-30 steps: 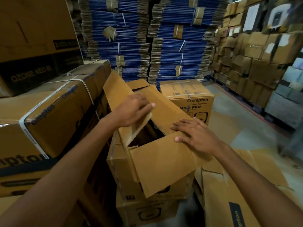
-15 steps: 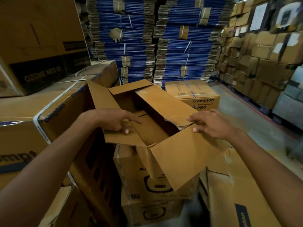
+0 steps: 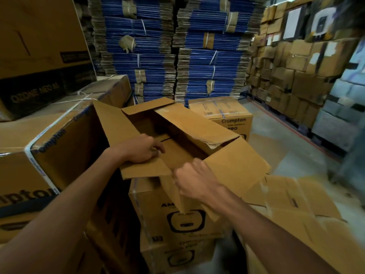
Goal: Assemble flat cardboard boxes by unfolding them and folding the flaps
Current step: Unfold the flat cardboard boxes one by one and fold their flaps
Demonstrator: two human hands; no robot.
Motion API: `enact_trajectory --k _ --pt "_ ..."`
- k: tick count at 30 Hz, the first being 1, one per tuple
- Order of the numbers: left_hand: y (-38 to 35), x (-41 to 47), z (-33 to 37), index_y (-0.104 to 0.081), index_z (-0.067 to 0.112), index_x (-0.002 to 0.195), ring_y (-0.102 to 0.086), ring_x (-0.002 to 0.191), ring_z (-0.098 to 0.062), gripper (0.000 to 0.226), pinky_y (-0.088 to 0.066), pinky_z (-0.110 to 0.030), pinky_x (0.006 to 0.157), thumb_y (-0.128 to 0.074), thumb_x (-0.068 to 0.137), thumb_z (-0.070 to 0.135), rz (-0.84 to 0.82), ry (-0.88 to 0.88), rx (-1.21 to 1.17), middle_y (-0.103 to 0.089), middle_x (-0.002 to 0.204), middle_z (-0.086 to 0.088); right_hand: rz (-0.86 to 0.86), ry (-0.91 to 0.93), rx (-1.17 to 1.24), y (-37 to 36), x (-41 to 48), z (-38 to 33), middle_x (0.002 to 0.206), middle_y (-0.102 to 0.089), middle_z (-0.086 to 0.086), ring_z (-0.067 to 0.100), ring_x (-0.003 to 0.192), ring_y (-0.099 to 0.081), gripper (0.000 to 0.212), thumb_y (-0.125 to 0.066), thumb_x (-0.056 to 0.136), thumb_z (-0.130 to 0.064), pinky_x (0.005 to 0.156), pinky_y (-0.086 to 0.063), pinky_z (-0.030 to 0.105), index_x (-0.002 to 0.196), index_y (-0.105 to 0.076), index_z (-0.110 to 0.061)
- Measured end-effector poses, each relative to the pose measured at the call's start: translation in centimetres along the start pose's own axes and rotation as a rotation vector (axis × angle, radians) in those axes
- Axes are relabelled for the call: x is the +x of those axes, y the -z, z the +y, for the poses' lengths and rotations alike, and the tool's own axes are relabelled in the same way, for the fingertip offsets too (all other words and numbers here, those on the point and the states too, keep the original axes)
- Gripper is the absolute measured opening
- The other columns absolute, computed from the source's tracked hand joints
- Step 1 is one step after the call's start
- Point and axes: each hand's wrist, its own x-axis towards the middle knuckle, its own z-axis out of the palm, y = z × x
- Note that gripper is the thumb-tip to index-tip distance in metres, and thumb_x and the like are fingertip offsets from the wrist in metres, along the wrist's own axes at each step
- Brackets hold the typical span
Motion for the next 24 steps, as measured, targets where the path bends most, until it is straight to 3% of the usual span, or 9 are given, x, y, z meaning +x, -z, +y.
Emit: enact_trajectory --k 3,8,11,14,17,20,22,24 --pt "0.3 1.1 1.8 -0.066 0.032 0.129 -0.053 0.122 -0.019 0.029 -0.043 -0.04 0.101 -0.048 0.106 0.032 -0.016 -0.041 -0.043 -0.063 0.13 0.001 -0.001 0.013 -0.078 1.2 -0.8 2.7 0.078 -0.064 0.001 0.019 0.074 -0.065 0.025 -0.057 0.101 -0.037 0.083 -0.055 0.039 0.102 -0.069 -0.015" --pt "0.2 3.6 7.2 -0.066 0.026 0.131 -0.054 0.123 -0.018 0.032 -0.039 -0.034 0.091 -0.046 0.107 0.034 0.053 -0.111 -0.209 -0.062 0.131 0.002 -0.05 -0.042 -0.152 2.4 -2.4 9.9 0.081 -0.065 -0.003 0.014 0.073 -0.062 0.021 -0.056 0.099 -0.042 0.079 -0.05 0.034 0.097 -0.066 -0.024" --pt "-0.5 5.1 9.7 -0.053 0.031 0.144 -0.048 0.129 -0.019 0.042 -0.04 -0.038 0.098 -0.045 0.106 0.046 -0.027 -0.186 -0.236 -0.053 0.145 0.003 -0.12 -0.1 -0.249 1.5 -4.3 15.6 0.087 -0.066 -0.006 0.014 0.085 -0.062 0.016 -0.055 0.098 -0.042 0.086 -0.045 0.034 0.102 -0.067 -0.032" --pt "-1.1 6.7 9.0 -0.038 0.036 0.154 -0.038 0.142 -0.023 0.071 -0.032 -0.049 0.114 -0.049 0.093 0.071 -0.124 -0.162 -0.248 -0.039 0.159 0.004 -0.156 -0.212 -0.225 0.5 -6.4 19.5 0.094 -0.069 -0.011 0.014 0.095 -0.062 0.008 -0.057 0.094 -0.035 0.097 -0.044 0.038 0.092 -0.065 -0.034" --pt "-1.7 8.4 6.1 -0.034 0.037 0.155 -0.034 0.145 -0.025 0.101 -0.016 -0.057 0.121 -0.047 0.071 0.091 -0.115 -0.074 -0.09 -0.04 0.157 0.002 -0.149 -0.289 0.024 0.6 -7.2 21.0 0.094 -0.071 -0.011 0.012 0.089 -0.063 0.019 -0.053 0.082 -0.022 0.093 -0.049 0.04 0.086 -0.069 -0.031" --pt "-3.1 9.9 5.2 -0.037 0.026 0.152 -0.038 0.14 -0.028 0.107 -0.017 -0.053 0.121 -0.054 0.068 0.091 -0.009 -0.054 0.042 -0.045 0.15 -0.005 -0.194 -0.351 0.448 2.8 -6.9 20.0 0.12 -0.069 -0.007 0.011 0.109 -0.059 0.034 -0.056 0.09 -0.011 0.095 -0.045 0.033 0.116 -0.075 -0.022" --pt "-4.6 10.4 6.2 -0.038 0.02 0.149 -0.039 0.136 -0.031 0.106 -0.023 -0.052 0.118 -0.057 0.07 0.09 0.097 -0.066 0.121 -0.045 0.147 -0.008 -0.185 -0.368 0.559 3.6 -6.1 18.8 0.133 -0.062 -0.004 0.012 0.117 -0.054 0.03 -0.052 0.102 -0.026 0.098 -0.043 0.037 0.126 -0.069 -0.021" --pt "-6.1 10.6 7.7 -0.04 0.019 0.142 -0.041 0.131 -0.031 0.103 -0.028 -0.054 0.114 -0.054 0.07 0.091 0.192 -0.062 0.167 -0.047 0.141 -0.009 -0.201 -0.39 0.482 3.0 -4.6 17.2 0.134 -0.059 0.001 0.019 0.118 -0.054 0.041 -0.05 0.103 -0.045 0.093 -0.045 0.039 0.135 -0.06 -0.022"
